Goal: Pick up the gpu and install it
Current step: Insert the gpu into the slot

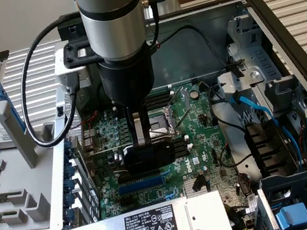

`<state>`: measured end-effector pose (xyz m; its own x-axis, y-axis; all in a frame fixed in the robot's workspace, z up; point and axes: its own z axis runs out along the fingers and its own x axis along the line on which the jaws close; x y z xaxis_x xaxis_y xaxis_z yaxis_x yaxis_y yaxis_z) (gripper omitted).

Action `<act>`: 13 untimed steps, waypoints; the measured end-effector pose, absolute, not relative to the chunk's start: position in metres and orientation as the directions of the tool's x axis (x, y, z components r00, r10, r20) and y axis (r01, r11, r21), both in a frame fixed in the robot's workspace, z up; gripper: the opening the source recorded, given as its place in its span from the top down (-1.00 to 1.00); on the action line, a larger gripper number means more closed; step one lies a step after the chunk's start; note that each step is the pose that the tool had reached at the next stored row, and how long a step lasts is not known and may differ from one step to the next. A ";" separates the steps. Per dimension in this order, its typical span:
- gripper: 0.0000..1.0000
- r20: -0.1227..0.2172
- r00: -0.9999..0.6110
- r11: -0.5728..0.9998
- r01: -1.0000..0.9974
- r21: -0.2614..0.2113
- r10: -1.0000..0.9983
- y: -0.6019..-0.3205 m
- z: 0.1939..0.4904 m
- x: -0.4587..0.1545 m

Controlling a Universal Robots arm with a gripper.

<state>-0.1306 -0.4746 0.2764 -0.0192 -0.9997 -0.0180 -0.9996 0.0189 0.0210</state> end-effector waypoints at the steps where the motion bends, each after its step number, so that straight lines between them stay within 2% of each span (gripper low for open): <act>1: 0.47 -0.018 -0.019 0.019 -1.000 0.021 -1.000 -0.475 0.276 -0.131; 13: 0.47 -0.031 -0.019 0.019 -1.000 0.021 -0.999 -0.478 0.274 -0.133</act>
<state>-0.1327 -0.4783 0.2736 -0.0193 -0.9993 -0.0315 -0.9996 0.0186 0.0213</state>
